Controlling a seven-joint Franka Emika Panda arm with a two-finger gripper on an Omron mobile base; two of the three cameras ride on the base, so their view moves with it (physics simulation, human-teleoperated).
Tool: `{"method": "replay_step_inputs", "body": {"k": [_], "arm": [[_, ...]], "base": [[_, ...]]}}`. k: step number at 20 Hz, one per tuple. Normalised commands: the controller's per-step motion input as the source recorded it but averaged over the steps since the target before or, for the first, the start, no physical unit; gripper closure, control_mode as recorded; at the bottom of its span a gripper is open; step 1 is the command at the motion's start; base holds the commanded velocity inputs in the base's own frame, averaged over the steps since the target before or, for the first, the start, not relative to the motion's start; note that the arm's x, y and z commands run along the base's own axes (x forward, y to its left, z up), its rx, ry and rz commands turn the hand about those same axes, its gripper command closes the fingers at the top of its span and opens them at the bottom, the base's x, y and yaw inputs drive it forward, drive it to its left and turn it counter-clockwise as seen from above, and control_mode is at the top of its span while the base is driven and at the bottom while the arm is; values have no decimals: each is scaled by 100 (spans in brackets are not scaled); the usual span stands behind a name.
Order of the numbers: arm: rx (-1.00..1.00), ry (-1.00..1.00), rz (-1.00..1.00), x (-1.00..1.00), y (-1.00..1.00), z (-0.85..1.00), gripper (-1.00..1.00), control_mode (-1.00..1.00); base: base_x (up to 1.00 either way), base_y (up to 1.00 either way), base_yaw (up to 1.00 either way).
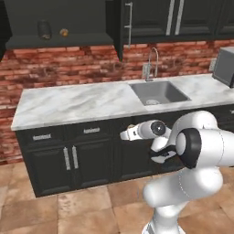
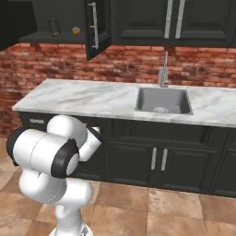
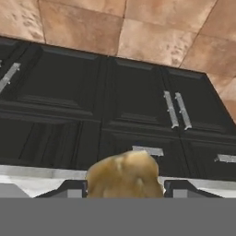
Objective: Pick the candle and jar from the dining table and place them in the open cabinet. Close the cabinet after placing the objects.
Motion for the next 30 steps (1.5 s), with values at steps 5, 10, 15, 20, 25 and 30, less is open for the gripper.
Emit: {"method": "replay_step_inputs", "body": {"k": [5,10,15,20,25,30], "arm": [[0,0,0,0,0,0,100,100],[0,0,0,0,0,0,100,100],[0,0,0,0,0,0,100,100],[0,0,0,0,0,0,100,100],[0,0,0,0,0,0,100,100],[0,0,0,0,0,0,100,100]], "base": [[42,84,-14],[44,83,-12],[58,58,-10],[61,33,-8],[54,16,-7],[46,19,-4]]}}
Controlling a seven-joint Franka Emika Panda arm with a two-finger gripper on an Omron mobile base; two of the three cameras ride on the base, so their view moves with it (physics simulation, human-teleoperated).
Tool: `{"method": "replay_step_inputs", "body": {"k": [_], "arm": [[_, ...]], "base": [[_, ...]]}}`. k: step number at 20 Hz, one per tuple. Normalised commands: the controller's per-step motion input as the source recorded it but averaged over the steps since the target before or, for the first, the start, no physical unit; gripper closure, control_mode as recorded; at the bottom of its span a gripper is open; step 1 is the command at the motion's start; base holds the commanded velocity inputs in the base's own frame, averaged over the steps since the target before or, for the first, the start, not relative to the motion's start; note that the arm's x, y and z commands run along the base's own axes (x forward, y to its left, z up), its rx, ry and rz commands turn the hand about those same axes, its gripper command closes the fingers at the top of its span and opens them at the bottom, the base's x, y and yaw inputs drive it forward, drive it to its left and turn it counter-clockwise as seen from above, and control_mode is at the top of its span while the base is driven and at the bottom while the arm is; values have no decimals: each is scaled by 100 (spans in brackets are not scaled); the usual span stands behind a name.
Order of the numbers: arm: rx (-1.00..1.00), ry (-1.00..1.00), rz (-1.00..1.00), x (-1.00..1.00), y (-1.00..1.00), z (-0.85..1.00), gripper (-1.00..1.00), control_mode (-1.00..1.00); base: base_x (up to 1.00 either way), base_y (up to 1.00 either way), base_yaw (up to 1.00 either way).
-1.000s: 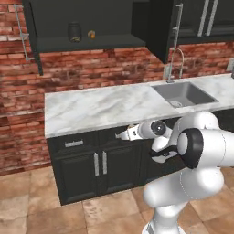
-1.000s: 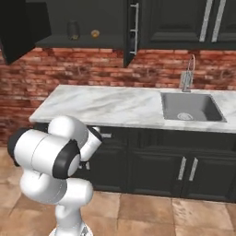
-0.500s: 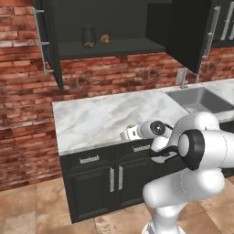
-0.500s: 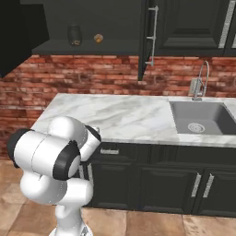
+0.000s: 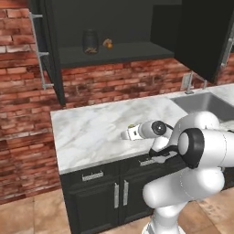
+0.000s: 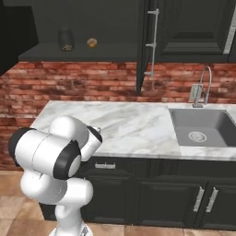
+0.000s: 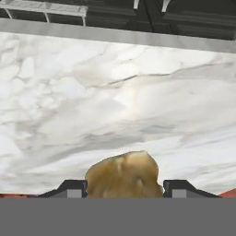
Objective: Pick the candle and jar from the dining table and place them in the open cabinet. Close the cabinet after placing the objects.
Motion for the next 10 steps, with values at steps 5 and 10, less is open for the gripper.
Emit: {"method": "replay_step_inputs", "body": {"k": [5,10], "arm": [[0,0,0,0,0,0,100,100],[0,0,0,0,0,0,100,100]], "base": [[39,17,-4],[29,14,-2]]}}
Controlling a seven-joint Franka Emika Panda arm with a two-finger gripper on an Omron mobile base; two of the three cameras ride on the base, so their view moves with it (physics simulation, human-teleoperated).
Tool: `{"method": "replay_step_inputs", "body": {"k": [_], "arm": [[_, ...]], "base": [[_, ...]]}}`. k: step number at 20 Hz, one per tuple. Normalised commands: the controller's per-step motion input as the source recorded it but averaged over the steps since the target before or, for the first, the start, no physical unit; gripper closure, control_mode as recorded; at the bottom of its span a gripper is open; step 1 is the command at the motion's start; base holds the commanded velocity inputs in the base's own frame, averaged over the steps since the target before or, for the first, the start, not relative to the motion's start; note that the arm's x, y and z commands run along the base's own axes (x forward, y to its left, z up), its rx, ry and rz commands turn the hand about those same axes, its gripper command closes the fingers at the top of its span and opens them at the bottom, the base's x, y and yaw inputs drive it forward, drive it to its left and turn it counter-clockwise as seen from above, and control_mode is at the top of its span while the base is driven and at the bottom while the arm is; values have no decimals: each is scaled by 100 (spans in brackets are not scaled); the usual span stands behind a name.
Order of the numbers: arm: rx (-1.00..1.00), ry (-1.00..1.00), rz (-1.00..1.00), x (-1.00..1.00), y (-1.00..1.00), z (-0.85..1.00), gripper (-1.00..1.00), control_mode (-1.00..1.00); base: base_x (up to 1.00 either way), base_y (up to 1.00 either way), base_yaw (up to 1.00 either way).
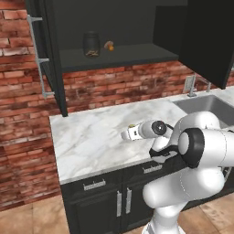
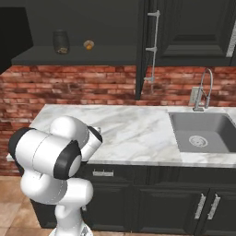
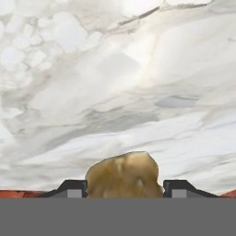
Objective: Pick the candle and jar from the dining table and place them in the open cabinet. Close the cabinet after placing the objects.
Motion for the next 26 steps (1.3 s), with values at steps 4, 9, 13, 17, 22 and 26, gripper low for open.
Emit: {"method": "replay_step_inputs", "body": {"k": [4,9,13,17,22,26], "arm": [[0,0,0,0,0,0,100,100],[0,0,0,0,0,0,100,100],[0,0,0,0,0,0,100,100],[0,0,0,1,0,3,100,-100],[-6,-7,-1,0,3,43,100,-100],[-12,-8,-8,7,11,56,100,-100]], "base": [[23,7,-1],[7,1,0],[2,0,0],[2,0,0],[0,0,0],[0,0,0]]}}
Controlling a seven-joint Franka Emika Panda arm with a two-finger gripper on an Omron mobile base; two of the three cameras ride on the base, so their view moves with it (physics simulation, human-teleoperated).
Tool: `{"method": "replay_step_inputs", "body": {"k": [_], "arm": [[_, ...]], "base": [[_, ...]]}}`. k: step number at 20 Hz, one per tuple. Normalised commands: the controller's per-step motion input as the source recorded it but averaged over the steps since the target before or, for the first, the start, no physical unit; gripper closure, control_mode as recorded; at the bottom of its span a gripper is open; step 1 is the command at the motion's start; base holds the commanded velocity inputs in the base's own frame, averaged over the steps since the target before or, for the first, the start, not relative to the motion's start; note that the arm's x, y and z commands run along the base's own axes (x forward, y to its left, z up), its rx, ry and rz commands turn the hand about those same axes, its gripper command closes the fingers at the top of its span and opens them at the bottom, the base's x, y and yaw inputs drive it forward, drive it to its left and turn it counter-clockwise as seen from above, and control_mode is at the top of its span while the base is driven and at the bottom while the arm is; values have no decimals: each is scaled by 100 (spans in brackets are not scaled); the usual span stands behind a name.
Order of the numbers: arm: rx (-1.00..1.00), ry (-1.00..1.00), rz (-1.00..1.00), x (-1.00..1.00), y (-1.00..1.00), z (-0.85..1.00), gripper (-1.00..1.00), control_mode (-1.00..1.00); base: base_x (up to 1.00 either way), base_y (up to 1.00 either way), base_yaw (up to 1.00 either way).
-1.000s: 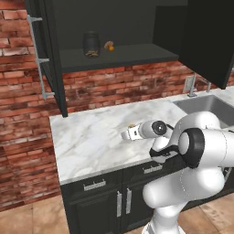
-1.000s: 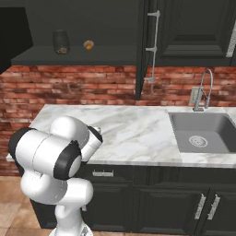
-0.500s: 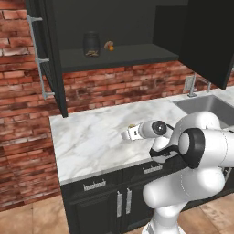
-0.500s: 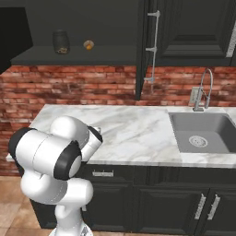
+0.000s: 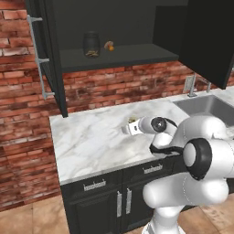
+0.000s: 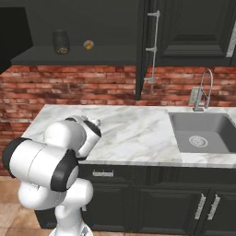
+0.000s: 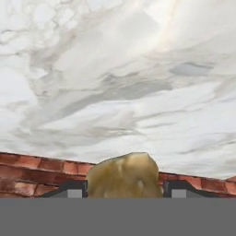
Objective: Pick the candle and jar from the dining table and place them in the open cabinet. Close the cabinet after placing the objects.
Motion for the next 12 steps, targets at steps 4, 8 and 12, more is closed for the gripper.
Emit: {"method": "replay_step_inputs", "body": {"k": [4,8,12], "arm": [[-13,-3,-19,19,17,44,100,-100],[-16,0,-29,20,19,22,100,-100],[-7,0,-30,2,3,37,100,-100]], "base": [[0,0,0],[0,0,0],[0,0,0]]}}
